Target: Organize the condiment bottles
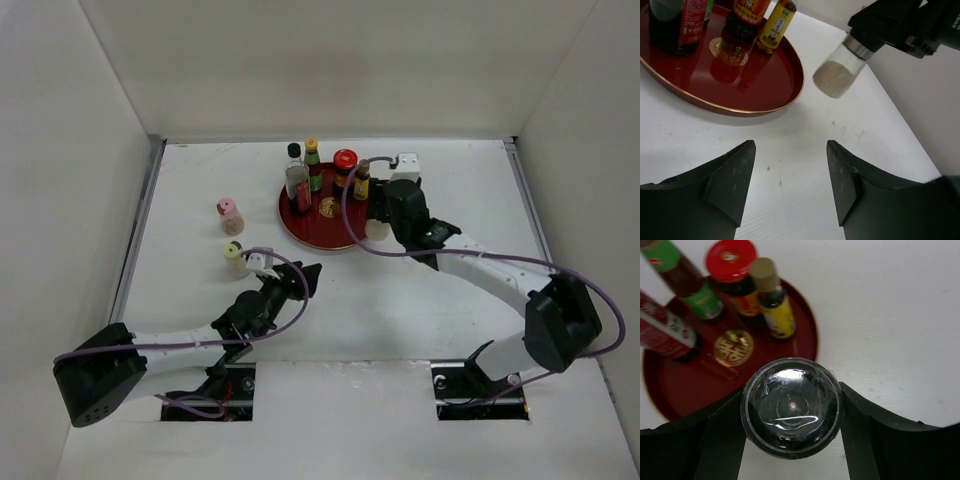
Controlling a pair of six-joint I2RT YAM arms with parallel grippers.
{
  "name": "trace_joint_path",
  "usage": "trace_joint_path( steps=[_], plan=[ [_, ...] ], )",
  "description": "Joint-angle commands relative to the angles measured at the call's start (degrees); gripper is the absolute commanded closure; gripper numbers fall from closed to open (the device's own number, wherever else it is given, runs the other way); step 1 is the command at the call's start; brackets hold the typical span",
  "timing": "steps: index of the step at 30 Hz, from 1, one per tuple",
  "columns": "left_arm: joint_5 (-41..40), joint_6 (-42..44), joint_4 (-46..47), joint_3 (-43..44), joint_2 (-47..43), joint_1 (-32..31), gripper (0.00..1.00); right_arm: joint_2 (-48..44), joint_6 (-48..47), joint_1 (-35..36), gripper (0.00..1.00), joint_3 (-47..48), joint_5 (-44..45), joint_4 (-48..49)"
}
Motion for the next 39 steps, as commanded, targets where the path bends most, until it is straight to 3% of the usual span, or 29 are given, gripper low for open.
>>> trace_joint_path(
  steps=[1,11,21,24,25,28,34,37,38,39],
  plan=[
    [0.33,0.82,3.93,0.31,-3.62,0.58,0.43,3.39,0.07,2.93,0.46,7.87,-1.12,8.58],
    [-0.55,0.12,-1.00,-1.63,-9.16,4.62,0.43,26.86,-3.61,6.19,0.44,28.70,-3.24,12.90],
    [-0.73,-0.14,-1.09,-1.63,-8.20,4.97,0.43,35.57,-5.47,6.28,0.41,34.96,-2.10,12.46],
    [-0.73,-0.23,-1.09,-1.45,-7.58,4.89,0.43,36.11,-5.12,6.28,0.25,34.35,-1.66,12.46],
    [-0.82,-0.23,-1.09,-1.28,-7.32,5.06,0.43,35.58,-4.86,6.28,0.17,33.82,-1.48,12.64],
    [-1.69,-0.14,-1.09,-1.19,-6.79,5.33,0.42,32.69,-3.89,6.28,0.06,32.68,-1.74,12.29],
    [-4.68,0.21,-2.92,1.18,-3.81,4.45,0.37,16.45,-1.17,6.72,0.03,22.68,-2.89,10.88],
    [-7.48,0.47,-6.87,4.08,-1.79,2.52,0.32,6.26,-0.64,6.46,0.07,12.50,-1.40,12.02],
    [-8.71,0.65,-8.97,5.22,-1.69,1.90,0.31,2.74,-0.03,6.54,0.14,8.46,-0.70,12.72],
    [-10.21,0.73,-11.61,6.71,-1.95,1.46,0.29,-0.51,0.67,6.46,0.29,4.41,-0.08,13.51]
  ],
)
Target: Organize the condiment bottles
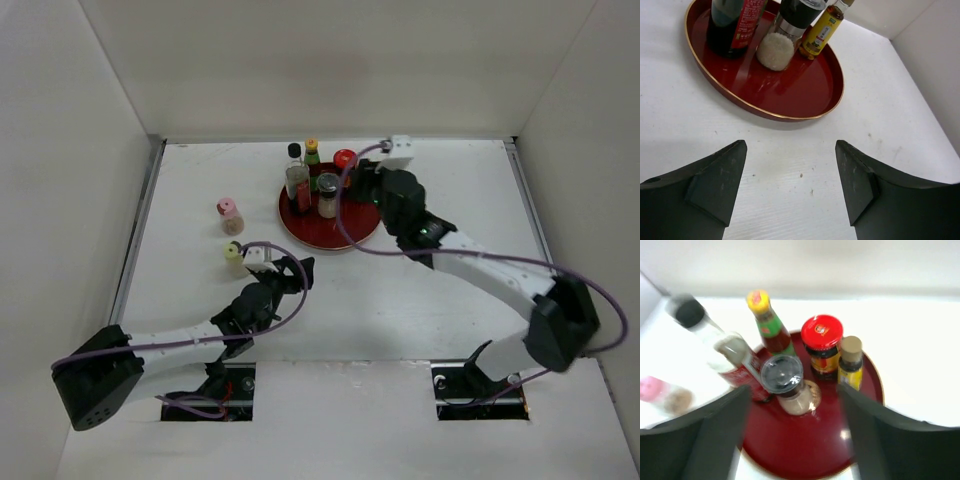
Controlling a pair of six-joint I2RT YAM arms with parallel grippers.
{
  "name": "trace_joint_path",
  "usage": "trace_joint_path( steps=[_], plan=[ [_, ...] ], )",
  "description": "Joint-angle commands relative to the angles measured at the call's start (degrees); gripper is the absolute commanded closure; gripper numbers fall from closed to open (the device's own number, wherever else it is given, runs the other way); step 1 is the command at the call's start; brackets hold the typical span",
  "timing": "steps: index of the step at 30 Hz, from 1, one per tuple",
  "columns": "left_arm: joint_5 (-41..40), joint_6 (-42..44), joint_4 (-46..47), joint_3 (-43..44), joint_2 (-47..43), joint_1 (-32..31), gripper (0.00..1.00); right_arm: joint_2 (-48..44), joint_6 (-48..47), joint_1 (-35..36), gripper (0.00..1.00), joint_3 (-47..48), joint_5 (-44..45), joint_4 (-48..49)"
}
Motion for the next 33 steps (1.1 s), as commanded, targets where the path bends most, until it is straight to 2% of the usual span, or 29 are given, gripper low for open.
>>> trace_joint_path(
  steps=[1,2,3,5,7,9,11,13,17,20,22,29,33],
  plan=[
    [-5.73,0.82,-6.40,6.30,-0.91,-1.67,0.28,-10.98,3.23,0.31,0.48,-11.06,2.46,4.68],
    [-7.14,1.26,-9.21,7.88,-1.69,-1.93,0.27,-13.88,4.20,0.31,0.67,-14.75,2.55,4.95],
    [-8.72,1.87,-12.28,9.46,-2.75,-1.93,0.26,-16.61,5.60,0.31,0.78,-18.27,2.55,4.95],
    [-12.14,3.36,-18.17,12.45,-5.03,-1.58,0.23,-20.14,7.98,-0.04,0.81,-23.56,2.02,5.30],
    [-16.10,4.60,-25.72,15.27,-7.84,-0.97,0.19,-22.43,9.74,-0.65,0.74,-28.22,1.59,6.27],
    [-20.05,5.22,-33.54,17.90,-10.04,0.52,0.16,-23.14,10.45,-1.35,0.59,-31.74,0.80,8.72],
    [-22.43,5.04,-41.37,20.37,-11.10,2.71,0.15,-23.40,11.06,-1.62,0.37,-34.20,0.44,11.62],
    [-22.27,4.60,-47.27,22.65,-10.76,5.61,0.14,-23.93,11.50,-1.27,0.30,-35.35,1.14,12.86],
    [-18.15,4.16,-53.35,26.08,-6.99,12.64,0.13,-25.15,11.86,-0.74,0.23,-37.29,2.46,14.79],
    [-11.48,4.25,-53.27,27.58,-1.99,18.78,0.14,-27.87,12.73,-1.79,0.21,-39.13,2.46,15.67],
    [-9.97,4.08,-53.01,28.37,0.48,21.17,0.16,-29.11,13.35,-2.85,0.20,-40.10,2.64,16.20],
    [-10.76,3.81,-51.07,27.67,4.71,22.50,0.22,-29.20,14.76,-4.96,0.16,-40.19,1.41,14.54],
    [-10.76,3.20,-49.49,26.10,6.21,22.85,0.30,-28.76,14.93,-4.87,0.16,-39.67,1.32,13.83]
  ],
)
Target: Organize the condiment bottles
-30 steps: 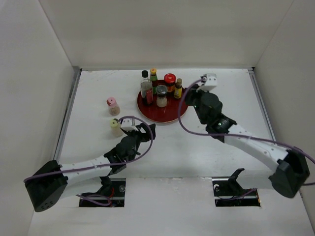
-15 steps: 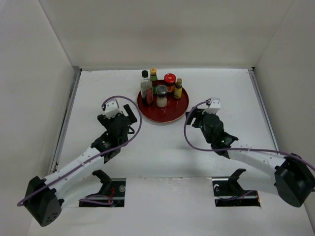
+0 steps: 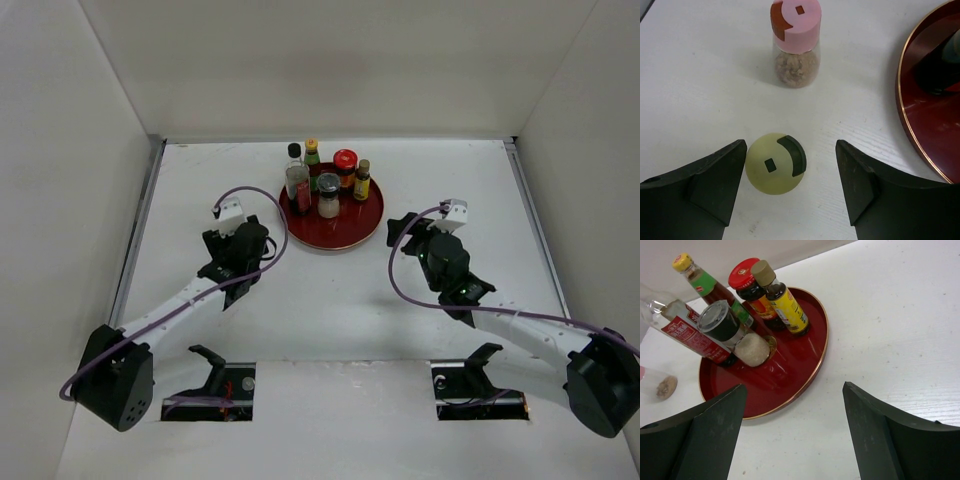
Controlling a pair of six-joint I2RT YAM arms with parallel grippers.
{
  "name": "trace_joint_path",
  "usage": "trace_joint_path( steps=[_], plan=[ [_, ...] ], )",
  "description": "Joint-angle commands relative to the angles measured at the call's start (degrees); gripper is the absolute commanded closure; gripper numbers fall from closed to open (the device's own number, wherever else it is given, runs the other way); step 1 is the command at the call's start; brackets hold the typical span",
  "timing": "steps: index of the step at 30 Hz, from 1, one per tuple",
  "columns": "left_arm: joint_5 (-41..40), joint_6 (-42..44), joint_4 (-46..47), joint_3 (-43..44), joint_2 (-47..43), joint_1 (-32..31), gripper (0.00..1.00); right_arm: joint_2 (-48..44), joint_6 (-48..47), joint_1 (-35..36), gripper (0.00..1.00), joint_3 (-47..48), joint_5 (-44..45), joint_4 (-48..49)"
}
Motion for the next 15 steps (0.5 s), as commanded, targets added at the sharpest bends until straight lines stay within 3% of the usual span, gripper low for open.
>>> trace_joint_path(
  steps=[1,10,15],
  plan=[
    [0.46,-0.56,2.51,-0.18,0.26,0.56,0.31,0.13,0.99,-0.15,0.15,0.86,-0.06,1.66],
    [0.19,-1.27,4.88,-4.40,-0.62,2.76,0.32,1.36,0.99,-0.24,0.15,1.38,-0.06,1.13],
    [0.45,-1.00,7.25,-4.32,-0.79,1.97,0.62,1.89,0.99,0.11,0.15,1.47,-0.06,1.48]
  ],
)
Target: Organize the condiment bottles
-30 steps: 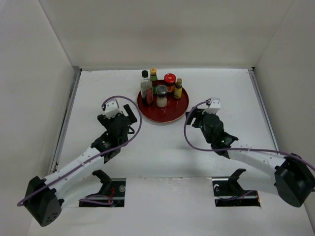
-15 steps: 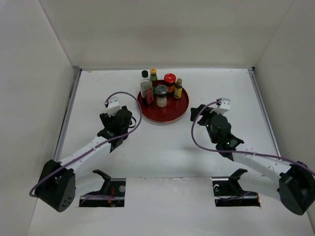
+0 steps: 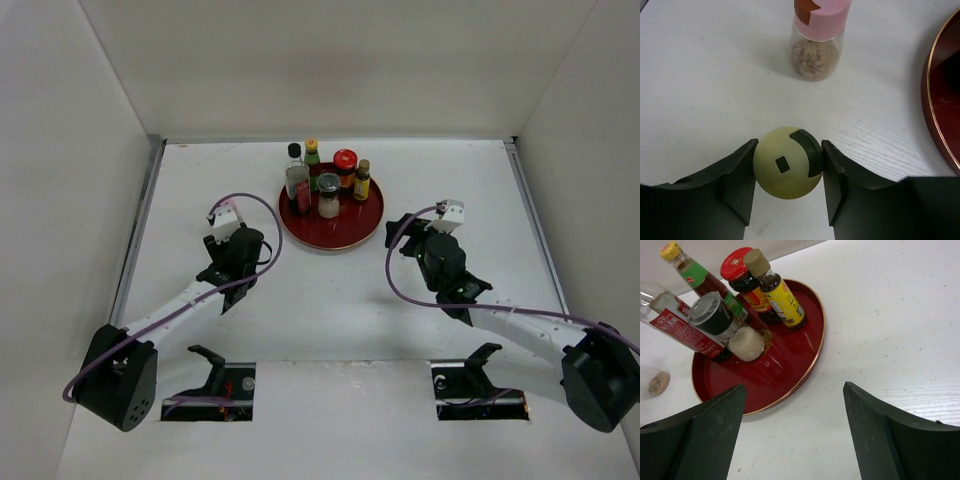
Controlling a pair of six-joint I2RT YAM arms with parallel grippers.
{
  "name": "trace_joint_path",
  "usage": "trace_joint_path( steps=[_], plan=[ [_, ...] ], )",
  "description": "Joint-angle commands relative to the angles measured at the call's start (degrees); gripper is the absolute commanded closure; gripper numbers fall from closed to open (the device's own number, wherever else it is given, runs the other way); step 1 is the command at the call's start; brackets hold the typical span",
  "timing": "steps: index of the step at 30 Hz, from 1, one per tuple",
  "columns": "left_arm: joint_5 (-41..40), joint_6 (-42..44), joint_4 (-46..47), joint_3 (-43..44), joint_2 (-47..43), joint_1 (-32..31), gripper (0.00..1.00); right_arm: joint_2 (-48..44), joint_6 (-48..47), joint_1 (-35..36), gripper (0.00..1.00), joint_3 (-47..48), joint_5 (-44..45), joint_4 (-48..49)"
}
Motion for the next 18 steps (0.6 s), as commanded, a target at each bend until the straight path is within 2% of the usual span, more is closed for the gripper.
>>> trace_joint_path(
  steps=[1,3,6,8,12,16,18],
  plan=[
    [-0.07,-0.33,4.19,0.06,-2.10,-1.53,0.66,0.23,0.57,0.11,0.15,1.47,-0.06,1.68],
    [-0.42,0.02,3.41,1.54,-4.21,-4.68,0.71,0.23,0.57,0.11,0.15,1.47,-0.06,1.68],
    [-0.60,0.11,2.79,5.14,-6.59,-12.32,0.72,-0.65,0.66,-0.24,0.15,1.04,0.47,1.85],
    [-0.95,0.29,3.57,8.57,-4.85,-17.68,0.71,-1.35,0.92,-0.68,0.14,0.60,1.08,1.94],
    [-0.43,2.21,10.41,16.30,4.98,-23.24,0.70,-2.14,2.33,-1.99,0.13,-0.19,1.26,1.94],
    [3.70,6.08,20.43,23.24,15.62,-23.07,0.70,-2.23,3.03,-3.49,0.13,-0.72,1.00,1.94],
    [5.46,6.79,22.29,27.98,21.42,-22.63,0.70,-2.49,3.47,-4.10,0.13,-0.90,1.17,1.77]
  ],
)
